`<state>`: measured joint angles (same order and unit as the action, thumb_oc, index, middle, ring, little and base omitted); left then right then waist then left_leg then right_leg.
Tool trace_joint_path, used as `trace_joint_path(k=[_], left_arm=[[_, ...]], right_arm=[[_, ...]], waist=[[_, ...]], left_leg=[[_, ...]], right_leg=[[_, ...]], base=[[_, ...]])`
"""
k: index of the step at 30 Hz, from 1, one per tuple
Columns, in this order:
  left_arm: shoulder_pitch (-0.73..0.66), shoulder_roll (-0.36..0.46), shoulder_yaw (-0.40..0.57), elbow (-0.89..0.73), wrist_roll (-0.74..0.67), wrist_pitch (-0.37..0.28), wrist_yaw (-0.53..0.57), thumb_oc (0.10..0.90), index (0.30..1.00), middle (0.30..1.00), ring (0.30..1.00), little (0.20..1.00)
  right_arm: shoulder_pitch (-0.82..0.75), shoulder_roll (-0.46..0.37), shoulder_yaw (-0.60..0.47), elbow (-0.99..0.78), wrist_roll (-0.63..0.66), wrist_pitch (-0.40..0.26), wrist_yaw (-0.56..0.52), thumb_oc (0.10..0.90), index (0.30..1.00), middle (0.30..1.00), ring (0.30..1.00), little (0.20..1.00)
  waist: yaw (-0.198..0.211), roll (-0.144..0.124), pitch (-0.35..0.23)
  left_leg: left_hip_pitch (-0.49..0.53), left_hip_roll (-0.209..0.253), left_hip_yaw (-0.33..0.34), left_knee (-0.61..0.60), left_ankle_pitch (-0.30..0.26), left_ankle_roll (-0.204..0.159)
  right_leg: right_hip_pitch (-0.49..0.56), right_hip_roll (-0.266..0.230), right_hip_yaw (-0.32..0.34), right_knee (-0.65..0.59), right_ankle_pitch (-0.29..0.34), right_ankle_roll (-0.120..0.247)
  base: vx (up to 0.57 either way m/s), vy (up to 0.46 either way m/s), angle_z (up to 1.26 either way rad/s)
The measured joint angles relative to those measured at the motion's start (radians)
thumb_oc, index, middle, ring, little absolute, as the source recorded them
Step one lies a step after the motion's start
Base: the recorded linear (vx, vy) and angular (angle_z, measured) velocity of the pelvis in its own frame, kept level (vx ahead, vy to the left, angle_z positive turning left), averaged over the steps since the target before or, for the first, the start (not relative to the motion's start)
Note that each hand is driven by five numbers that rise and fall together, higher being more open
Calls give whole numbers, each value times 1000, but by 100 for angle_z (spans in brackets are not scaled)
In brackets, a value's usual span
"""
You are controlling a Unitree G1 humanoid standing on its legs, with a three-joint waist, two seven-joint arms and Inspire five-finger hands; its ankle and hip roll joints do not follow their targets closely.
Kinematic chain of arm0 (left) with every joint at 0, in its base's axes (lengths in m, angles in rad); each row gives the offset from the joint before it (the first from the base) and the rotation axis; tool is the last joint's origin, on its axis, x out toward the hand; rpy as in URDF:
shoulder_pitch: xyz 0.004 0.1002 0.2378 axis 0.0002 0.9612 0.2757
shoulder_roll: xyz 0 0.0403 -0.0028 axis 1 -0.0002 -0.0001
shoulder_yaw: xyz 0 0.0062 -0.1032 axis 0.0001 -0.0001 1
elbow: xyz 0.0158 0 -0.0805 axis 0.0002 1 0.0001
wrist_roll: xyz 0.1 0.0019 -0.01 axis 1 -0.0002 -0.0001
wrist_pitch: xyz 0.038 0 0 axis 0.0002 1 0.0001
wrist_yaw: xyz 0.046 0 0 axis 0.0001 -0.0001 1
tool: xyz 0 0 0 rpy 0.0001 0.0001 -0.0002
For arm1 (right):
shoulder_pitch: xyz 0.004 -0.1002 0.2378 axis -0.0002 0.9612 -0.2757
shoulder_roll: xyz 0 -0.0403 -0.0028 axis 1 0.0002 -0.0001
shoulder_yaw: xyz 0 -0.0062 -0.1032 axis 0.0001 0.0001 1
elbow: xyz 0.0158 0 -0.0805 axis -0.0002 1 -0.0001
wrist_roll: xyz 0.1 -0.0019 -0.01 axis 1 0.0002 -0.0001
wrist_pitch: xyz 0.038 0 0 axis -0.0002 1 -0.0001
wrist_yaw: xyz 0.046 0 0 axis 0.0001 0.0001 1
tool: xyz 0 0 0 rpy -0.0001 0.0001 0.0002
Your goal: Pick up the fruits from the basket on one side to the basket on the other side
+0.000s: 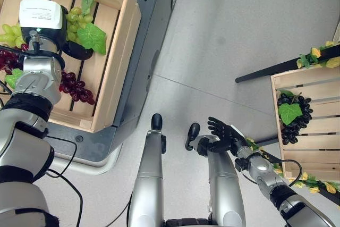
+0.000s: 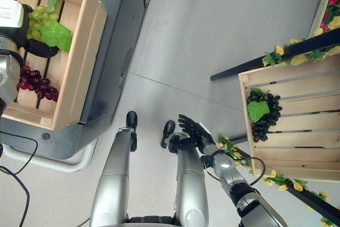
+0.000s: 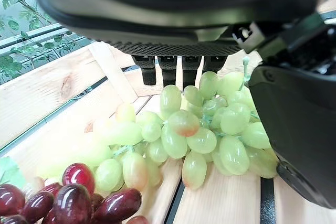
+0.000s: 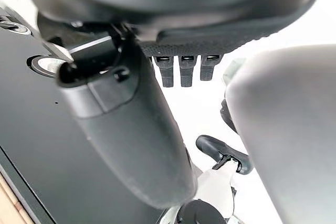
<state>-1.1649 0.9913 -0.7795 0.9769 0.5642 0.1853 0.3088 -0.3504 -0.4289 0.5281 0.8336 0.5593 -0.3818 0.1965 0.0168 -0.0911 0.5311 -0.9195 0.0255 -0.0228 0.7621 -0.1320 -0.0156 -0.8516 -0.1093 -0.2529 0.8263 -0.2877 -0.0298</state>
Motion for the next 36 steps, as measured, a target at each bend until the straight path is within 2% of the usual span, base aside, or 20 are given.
trace_joint_path(k=[14,19,22,28,32,36], left_arm=[[49,0,-40,24,9,-30,37,400,300,300,300,300],[104,0,-13,30,-86,-96,122,400,300,300,300,300],[171,0,56,37,-140,-156,171,400,300,300,300,300],[307,-8,211,47,-276,-254,191,400,300,300,300,300],[355,-28,345,48,-467,-289,188,400,300,300,300,300],[394,-47,496,46,-740,-305,136,400,300,300,300,300]], right_arm=[[7,12,-1,-5,47,-20,0,800,900,900,900,900],[24,20,0,-29,45,-20,0,800,900,900,900,900],[31,25,-1,-50,41,-20,0,800,900,900,900,900],[80,49,-3,-59,38,-20,-1,800,900,900,900,900],[122,53,-4,-61,36,-16,-2,800,900,900,900,900],[145,64,-4,-65,33,-13,-21,800,900,900,900,900]], waist=[[-8,-1,0],[0,-6,0],[-1,-6,0],[2,-6,0],[5,-6,0],[7,-5,0]], left_leg=[[35,5,6,11,-3,5],[112,7,19,-8,-5,8],[184,8,34,-36,-8,13],[356,9,58,-125,-3,14],[437,5,61,-178,1,17],[482,-1,64,-216,2,17]], right_leg=[[38,-4,-1,4,2,-3],[105,-4,11,-11,4,0],[165,-1,26,-36,8,7],[318,7,51,-113,17,20],[398,8,51,-164,23,28],[440,7,52,-198,25,32]], base=[[0,-5,0],[-10,-29,-5],[7,-5,-12],[32,-1,-9],[50,-13,1],[17,-9,0]])
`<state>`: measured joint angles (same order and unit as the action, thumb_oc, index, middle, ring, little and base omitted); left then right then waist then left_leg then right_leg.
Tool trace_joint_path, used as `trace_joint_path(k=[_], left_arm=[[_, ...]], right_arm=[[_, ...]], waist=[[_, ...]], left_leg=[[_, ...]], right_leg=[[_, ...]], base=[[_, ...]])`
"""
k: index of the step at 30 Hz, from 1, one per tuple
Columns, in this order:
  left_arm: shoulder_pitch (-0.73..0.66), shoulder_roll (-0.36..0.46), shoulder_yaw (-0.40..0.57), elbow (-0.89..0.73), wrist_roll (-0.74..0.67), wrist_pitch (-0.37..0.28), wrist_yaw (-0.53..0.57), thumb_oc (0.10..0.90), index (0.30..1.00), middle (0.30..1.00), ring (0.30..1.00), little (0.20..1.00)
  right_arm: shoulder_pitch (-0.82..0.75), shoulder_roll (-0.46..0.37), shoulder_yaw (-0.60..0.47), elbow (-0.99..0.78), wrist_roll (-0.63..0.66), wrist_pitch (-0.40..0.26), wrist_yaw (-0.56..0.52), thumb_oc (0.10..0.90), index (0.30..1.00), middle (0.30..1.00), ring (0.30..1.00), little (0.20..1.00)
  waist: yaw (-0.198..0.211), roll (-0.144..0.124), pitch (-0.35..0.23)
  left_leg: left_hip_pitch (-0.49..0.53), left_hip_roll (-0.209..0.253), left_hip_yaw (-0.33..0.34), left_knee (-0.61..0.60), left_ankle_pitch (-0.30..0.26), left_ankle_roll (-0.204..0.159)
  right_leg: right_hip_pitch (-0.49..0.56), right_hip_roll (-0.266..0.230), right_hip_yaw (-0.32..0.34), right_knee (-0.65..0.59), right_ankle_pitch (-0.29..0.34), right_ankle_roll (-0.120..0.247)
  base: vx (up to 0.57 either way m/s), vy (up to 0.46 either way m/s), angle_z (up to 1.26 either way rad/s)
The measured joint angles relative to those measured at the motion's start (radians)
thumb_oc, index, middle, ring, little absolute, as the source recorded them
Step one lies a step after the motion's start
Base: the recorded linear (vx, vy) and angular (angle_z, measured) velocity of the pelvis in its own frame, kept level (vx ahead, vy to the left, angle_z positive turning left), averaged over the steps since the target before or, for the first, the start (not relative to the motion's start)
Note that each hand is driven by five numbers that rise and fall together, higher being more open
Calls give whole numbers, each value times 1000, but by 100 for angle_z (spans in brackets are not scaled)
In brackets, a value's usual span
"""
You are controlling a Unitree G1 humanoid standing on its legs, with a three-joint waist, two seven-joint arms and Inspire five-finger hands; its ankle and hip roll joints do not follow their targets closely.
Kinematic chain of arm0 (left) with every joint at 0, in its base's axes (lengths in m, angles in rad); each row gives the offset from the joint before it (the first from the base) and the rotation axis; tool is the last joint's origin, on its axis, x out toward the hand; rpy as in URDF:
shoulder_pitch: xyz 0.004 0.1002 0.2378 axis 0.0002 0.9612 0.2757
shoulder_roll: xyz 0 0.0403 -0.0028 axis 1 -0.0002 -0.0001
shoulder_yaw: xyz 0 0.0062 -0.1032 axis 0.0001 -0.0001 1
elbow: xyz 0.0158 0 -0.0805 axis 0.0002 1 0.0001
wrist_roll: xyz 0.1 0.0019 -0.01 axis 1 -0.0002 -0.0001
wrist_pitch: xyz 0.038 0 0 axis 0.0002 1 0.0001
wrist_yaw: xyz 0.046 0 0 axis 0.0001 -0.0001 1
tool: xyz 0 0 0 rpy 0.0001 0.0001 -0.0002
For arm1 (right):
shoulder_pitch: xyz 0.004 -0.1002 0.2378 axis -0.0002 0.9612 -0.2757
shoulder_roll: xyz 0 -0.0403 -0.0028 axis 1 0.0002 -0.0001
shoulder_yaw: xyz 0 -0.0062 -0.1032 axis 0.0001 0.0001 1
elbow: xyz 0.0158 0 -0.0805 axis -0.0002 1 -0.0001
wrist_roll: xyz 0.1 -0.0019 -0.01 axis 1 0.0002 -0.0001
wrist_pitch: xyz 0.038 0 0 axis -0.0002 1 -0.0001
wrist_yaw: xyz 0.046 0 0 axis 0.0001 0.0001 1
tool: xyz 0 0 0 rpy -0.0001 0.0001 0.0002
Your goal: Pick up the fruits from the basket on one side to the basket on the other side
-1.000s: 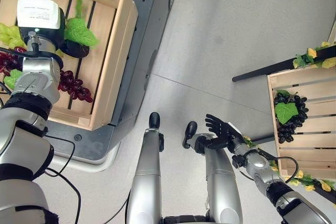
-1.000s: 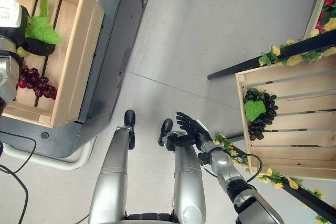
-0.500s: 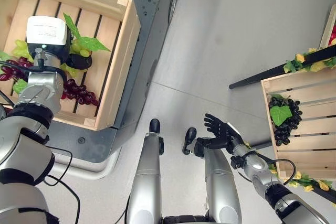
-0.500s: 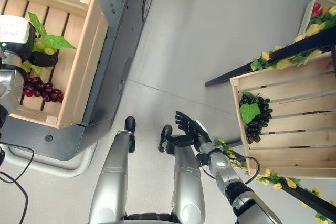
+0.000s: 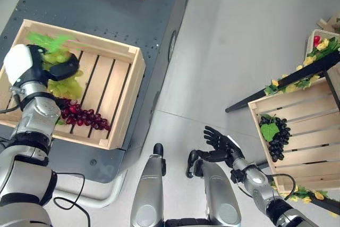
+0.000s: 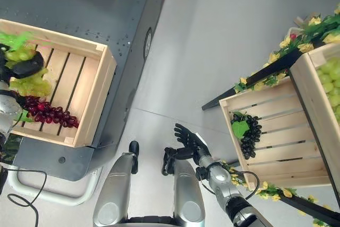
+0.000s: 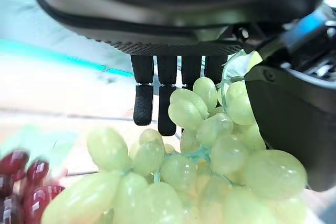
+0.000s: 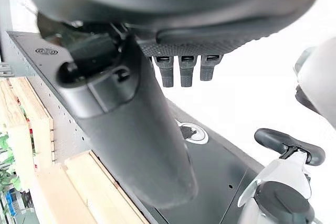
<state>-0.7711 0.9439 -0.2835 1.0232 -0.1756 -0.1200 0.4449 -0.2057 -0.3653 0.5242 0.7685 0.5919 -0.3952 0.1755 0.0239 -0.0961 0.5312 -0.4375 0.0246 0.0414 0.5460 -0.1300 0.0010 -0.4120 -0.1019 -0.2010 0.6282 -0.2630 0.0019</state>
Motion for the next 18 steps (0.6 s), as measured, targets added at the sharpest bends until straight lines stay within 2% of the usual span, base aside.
trace_joint_path(k=[5,10,15,18], left_arm=[[21,-49,110,0,-245,-1,-61,400,300,300,300,300],[24,-78,120,-2,-422,-2,-122,400,300,300,300,300],[71,-80,154,-98,-547,-20,-186,400,300,300,300,300],[90,-80,154,-200,-559,-37,-213,400,300,300,300,300]], right_arm=[[3,18,0,-6,-4,6,-23,800,900,900,900,900],[6,25,0,-42,-27,15,-28,800,900,900,900,900],[37,27,-9,-99,-44,19,-44,800,900,900,900,900],[51,26,-18,-128,-73,20,-45,800,900,900,900,900]], waist=[[6,1,0],[6,2,0],[6,13,-4],[7,18,-9]], left_leg=[[44,-2,1,-30,0,0],[96,-2,10,-56,1,2],[179,-2,29,-115,7,10],[227,-2,36,-171,24,14]], right_leg=[[44,2,0,-33,2,3],[93,5,8,-67,7,11],[166,12,25,-127,22,22],[211,15,25,-183,41,27]], base=[[0,0,0],[31,-3,-4],[49,-19,-10],[51,-52,-5]])
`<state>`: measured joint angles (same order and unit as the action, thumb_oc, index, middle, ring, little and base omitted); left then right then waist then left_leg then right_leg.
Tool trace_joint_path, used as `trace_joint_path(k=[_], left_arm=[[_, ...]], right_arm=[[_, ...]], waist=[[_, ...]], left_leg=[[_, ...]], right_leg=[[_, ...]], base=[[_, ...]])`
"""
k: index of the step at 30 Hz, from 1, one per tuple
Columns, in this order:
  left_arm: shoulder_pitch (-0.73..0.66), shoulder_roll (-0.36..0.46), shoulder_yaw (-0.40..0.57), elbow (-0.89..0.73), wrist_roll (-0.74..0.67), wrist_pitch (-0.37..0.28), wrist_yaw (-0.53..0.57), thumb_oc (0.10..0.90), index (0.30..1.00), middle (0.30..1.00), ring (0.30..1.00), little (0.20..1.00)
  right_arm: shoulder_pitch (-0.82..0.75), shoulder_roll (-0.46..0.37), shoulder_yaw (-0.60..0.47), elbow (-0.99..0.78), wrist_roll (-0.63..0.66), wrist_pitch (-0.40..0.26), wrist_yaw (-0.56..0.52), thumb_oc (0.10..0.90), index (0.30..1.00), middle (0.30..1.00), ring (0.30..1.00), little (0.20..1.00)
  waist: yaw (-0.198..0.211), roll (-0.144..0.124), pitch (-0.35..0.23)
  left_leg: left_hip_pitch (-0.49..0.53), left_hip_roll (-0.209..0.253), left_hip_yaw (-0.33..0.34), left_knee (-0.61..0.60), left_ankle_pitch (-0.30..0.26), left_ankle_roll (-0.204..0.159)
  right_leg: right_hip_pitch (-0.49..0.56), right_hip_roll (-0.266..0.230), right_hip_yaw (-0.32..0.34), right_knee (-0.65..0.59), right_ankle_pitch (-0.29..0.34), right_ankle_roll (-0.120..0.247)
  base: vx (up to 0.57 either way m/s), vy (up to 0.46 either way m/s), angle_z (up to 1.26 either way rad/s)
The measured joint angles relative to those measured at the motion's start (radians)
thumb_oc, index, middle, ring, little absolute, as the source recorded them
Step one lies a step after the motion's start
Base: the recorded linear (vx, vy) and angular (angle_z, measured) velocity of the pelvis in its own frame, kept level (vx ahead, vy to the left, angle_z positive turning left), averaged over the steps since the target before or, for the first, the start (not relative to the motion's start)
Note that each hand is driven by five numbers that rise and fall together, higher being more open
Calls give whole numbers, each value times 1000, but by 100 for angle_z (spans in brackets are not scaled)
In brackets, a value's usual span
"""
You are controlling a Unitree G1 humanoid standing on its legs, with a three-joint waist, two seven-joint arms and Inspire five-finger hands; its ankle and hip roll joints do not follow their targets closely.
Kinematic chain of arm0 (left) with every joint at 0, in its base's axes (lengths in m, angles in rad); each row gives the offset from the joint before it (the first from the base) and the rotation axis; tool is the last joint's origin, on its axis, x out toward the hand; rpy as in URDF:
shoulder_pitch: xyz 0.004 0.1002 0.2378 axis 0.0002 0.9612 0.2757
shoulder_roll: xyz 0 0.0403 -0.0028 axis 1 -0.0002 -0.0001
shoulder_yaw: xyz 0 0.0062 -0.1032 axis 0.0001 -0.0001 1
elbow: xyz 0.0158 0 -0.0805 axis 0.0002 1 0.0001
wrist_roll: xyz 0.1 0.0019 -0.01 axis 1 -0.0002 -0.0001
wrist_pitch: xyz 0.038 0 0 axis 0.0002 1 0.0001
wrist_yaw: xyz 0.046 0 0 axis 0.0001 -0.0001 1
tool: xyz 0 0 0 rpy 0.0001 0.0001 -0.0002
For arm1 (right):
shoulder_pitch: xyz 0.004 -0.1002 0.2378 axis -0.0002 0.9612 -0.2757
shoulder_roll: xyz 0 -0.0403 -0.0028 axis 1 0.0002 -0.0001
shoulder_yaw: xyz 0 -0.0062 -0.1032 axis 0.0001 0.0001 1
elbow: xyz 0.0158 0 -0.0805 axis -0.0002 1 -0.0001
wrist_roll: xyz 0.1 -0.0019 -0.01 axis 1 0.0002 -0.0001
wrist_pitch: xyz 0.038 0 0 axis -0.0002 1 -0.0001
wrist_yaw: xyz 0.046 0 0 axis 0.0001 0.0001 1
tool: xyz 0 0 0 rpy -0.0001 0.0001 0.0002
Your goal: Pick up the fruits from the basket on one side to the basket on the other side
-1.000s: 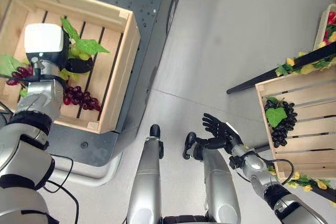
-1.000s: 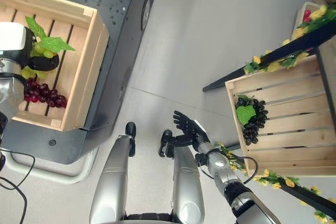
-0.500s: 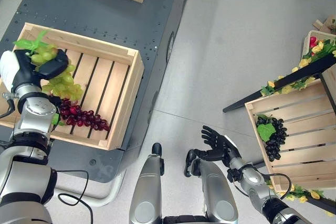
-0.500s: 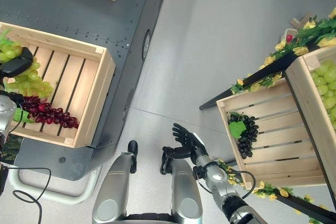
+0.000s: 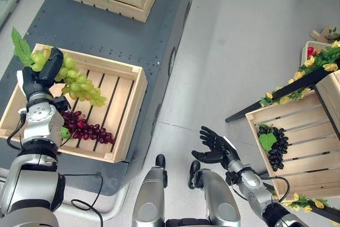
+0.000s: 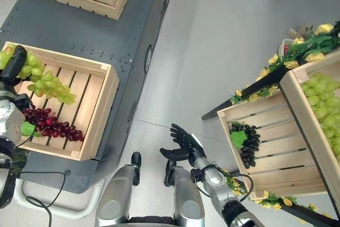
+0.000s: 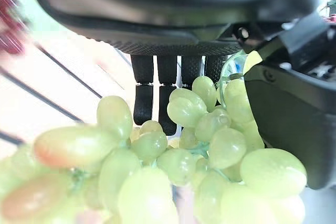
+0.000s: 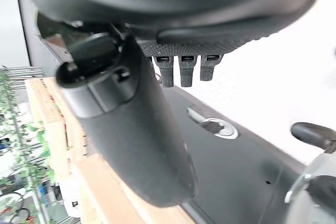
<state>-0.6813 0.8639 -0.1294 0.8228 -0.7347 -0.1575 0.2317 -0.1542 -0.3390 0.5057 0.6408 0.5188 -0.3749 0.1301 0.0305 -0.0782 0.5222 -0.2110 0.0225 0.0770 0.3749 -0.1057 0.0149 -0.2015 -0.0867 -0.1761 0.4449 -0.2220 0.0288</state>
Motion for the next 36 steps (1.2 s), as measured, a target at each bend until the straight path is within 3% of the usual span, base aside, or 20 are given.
trace_joint_path(k=[3,7,10,17,22,26,29,36], left_arm=[[33,-9,1,-130,7,-7,-26,400,300,300,300,300],[90,-58,3,-239,45,-10,-57,400,300,300,300,300],[96,-61,3,-287,63,-10,-68,400,300,300,300,300],[96,-62,-2,-397,63,-9,-73,400,300,300,300,300],[96,-77,-26,-449,61,-5,-81,400,300,300,300,300],[71,-78,-75,-455,30,0,-95,400,300,300,300,300],[41,-89,-126,-456,0,2,-129,400,300,300,300,300],[-83,-196,-207,-455,-70,16,-175,400,300,300,300,300]], right_arm=[[8,2,-33,-23,-5,11,-1,800,900,900,900,900],[29,-1,-68,-28,-4,14,-11,800,900,900,900,900],[35,-4,-71,-29,-4,14,-13,800,900,900,900,900],[59,-16,-64,-140,-42,23,-61,800,900,900,900,900],[6,-23,-62,-206,-85,18,-159,800,900,900,900,900],[-89,-66,-62,-302,-55,25,-119,800,900,900,900,900],[-176,-74,-66,-338,26,71,-59,800,900,900,900,900],[-349,-81,-66,-362,245,299,27,800,900,900,900,900]], waist=[[-1,15,-7],[-11,55,-102],[-15,68,-147],[-19,71,-247],[-27,71,-264],[-44,72,-265],[-49,73,-267],[-61,84,-282]], left_leg=[[78,-7,9,-98,37,6],[145,-11,8,-208,65,13],[218,-18,-9,-295,89,12],[296,-25,-24,-420,129,14],[323,-29,-45,-463,150,12],[318,-30,-47,-464,159,13],[318,-30,-46,-463,162,12],[320,-29,-43,-463,164,11]], right_leg=[[71,4,1,-86,38,9],[151,16,0,-227,86,22],[224,24,-1,-318,114,29],[322,34,0,-483,174,39],[352,36,4,-534,197,43],[347,36,6,-534,204,43],[345,37,9,-534,210,43],[346,37,13,-534,214,42]], base=[[106,-99,-5],[73,-93,-4],[51,-92,-2],[-10,-108,1],[-67,-79,4],[-88,-72,1],[-14,-50,-3],[-16,-56,-2]])
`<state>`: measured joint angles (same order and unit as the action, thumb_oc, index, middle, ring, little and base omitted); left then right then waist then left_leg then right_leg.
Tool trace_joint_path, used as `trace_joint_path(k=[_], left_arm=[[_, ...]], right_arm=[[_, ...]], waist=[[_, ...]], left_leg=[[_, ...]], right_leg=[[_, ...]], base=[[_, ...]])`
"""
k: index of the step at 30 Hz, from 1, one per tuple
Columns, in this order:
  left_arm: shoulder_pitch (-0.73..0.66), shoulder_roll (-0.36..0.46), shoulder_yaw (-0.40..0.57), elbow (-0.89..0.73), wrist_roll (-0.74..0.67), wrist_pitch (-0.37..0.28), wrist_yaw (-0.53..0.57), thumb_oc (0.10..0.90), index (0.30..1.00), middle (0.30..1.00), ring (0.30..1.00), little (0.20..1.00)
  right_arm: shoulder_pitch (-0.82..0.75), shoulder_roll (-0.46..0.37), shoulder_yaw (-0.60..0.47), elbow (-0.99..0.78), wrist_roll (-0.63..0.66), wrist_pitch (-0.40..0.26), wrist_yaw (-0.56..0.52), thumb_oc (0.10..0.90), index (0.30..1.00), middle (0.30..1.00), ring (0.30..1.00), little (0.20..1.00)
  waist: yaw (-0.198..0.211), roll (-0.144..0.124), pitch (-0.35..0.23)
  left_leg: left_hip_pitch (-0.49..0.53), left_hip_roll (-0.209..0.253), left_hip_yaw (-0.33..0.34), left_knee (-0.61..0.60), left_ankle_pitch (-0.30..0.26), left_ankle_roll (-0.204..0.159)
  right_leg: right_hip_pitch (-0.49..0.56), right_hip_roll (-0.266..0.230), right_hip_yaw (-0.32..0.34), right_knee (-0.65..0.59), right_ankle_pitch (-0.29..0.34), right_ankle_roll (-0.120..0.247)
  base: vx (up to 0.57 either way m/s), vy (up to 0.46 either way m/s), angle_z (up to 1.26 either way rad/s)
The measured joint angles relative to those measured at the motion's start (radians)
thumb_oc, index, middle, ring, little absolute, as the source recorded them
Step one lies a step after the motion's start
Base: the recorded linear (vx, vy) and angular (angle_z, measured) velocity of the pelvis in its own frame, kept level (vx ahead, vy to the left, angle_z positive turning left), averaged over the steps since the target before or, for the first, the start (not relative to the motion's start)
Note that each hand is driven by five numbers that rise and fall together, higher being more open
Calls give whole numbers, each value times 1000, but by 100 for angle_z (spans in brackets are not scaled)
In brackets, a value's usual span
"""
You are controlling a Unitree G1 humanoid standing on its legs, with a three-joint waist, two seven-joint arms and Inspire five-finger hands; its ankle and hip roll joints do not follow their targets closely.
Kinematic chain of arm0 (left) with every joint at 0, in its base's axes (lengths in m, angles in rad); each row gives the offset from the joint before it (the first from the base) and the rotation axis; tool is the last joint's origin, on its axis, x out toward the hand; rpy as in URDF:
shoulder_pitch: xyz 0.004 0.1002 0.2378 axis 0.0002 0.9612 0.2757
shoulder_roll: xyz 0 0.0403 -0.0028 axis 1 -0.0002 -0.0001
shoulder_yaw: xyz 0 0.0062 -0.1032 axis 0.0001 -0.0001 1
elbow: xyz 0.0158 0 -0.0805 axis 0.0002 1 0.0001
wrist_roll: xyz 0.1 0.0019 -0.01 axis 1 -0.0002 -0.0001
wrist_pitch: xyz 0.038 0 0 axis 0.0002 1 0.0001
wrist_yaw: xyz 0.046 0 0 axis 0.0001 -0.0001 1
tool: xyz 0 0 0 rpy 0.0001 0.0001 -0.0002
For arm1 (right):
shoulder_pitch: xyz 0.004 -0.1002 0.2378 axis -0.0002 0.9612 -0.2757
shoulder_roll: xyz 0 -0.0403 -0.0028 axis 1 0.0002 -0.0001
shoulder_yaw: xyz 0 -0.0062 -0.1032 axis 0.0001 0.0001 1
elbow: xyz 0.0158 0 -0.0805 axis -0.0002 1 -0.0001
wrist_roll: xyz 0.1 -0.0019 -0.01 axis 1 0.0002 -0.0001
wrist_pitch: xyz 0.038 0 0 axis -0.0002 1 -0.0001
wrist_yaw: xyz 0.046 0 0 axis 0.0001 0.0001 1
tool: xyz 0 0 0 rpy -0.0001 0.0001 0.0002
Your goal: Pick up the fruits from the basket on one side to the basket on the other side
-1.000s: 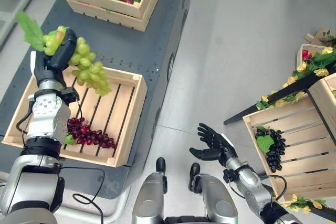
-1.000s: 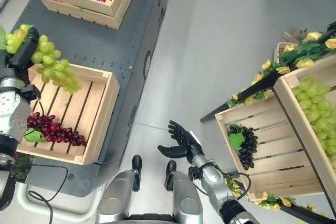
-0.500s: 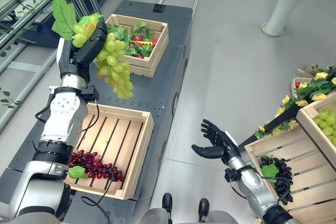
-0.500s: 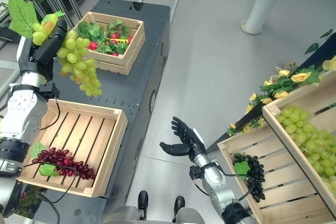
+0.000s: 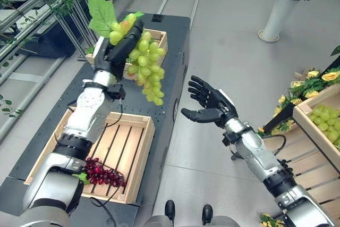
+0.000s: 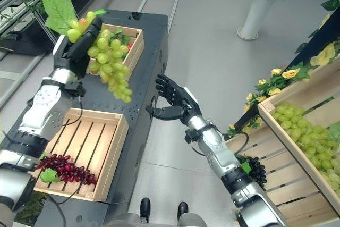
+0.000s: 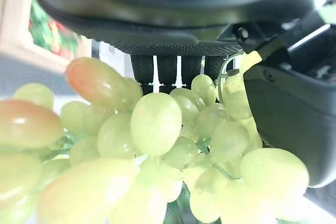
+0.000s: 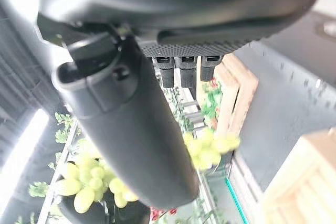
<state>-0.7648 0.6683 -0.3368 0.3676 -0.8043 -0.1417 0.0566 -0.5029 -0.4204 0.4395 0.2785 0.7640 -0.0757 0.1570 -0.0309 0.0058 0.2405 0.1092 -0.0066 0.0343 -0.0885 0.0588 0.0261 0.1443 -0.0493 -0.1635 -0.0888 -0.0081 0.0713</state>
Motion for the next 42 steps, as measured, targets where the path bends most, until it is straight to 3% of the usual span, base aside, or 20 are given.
trace_joint_path(k=[7,12,28,39,40,41,42], left_arm=[[-143,-34,-91,8,-16,2,-37,400,300,300,300,300],[-221,-57,-122,13,-20,6,-55,400,300,300,300,300],[-232,-69,-168,13,-36,70,-68,400,300,300,300,300],[-232,-70,-168,28,-36,73,-74,400,300,300,300,300],[-232,-70,-168,28,-36,73,-75,400,300,300,300,300],[-232,-71,-168,29,-36,73,-76,400,300,300,300,300],[-232,-72,-168,31,-36,73,-77,400,300,300,300,300]], right_arm=[[-199,-2,0,41,184,132,17,800,900,900,900,900],[-273,0,1,107,252,168,18,800,900,900,900,900],[-318,2,10,114,266,169,-6,800,900,900,900,900],[-327,24,10,114,267,95,-44,800,900,900,900,900],[-327,27,10,114,267,94,-45,659,688,688,688,688],[-327,33,10,114,268,92,-49,562,542,542,542,542],[-327,36,10,114,270,91,-50,400,300,300,300,300]], waist=[[-16,0,0],[-14,0,0],[-9,0,0],[-9,0,0],[-9,0,0],[-9,0,0],[-9,0,0]], left_leg=[[7,6,7,0,0,-1],[12,7,11,0,1,-2],[17,8,28,0,1,-2],[16,9,32,0,0,-2],[16,9,32,0,0,-2],[16,9,33,0,0,-2],[16,9,34,0,0,-2]], right_leg=[[-1,4,20,0,5,-3],[2,5,23,0,6,-4],[-1,6,41,0,14,-5],[-3,6,42,0,15,-5],[-3,6,42,0,15,-5],[-4,6,43,0,15,-5],[-4,6,43,0,15,-5]], base=[[-15,-41,-9],[4,-19,-2],[22,-14,-3],[0,0,0],[0,0,0],[0,0,0],[0,0,0]])
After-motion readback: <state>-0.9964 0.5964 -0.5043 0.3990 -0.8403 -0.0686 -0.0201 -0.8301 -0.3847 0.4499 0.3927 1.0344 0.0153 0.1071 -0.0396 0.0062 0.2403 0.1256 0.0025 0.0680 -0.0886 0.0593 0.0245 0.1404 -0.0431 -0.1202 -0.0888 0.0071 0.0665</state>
